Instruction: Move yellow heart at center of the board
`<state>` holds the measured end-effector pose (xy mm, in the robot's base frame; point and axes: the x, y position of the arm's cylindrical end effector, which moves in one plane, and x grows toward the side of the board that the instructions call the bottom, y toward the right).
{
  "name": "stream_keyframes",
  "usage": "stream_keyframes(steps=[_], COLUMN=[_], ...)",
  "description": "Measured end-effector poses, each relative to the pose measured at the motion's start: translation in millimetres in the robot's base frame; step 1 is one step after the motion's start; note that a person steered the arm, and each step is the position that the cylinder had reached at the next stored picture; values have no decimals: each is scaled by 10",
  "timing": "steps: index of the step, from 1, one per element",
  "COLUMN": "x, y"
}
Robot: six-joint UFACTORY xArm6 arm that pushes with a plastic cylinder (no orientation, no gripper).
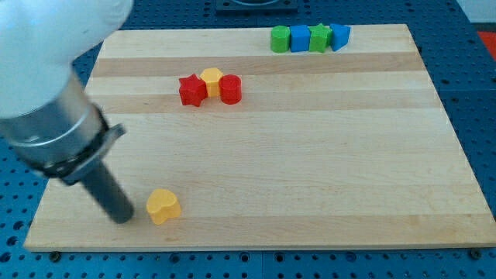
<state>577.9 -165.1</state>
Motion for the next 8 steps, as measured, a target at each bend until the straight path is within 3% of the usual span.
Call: stream_keyframes(steps=[1,2,3,4,5,6,7,8], x=[-100,-147,-97,195,280,81,-390,-197], y=[857,1198,825,810,1395,1738,1740,1890])
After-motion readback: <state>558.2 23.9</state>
